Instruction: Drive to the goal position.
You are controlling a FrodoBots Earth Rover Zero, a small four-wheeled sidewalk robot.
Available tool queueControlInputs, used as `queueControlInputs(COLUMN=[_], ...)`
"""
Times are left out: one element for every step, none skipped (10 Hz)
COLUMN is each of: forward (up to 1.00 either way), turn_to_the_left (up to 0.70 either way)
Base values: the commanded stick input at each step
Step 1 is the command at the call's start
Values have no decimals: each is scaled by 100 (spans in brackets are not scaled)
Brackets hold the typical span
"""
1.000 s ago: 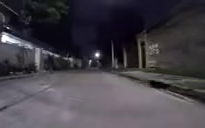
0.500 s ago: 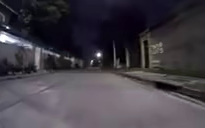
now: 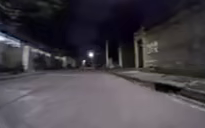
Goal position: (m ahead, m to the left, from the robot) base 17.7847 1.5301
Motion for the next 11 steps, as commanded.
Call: queueControlInputs(forward=[70, 70, 70, 70, 70, 70, 70, 70, 70, 70, 70], turn_to_the_left=[0, 0, 0, 0, 0, 0, 0, 0, -6, -19, -32])
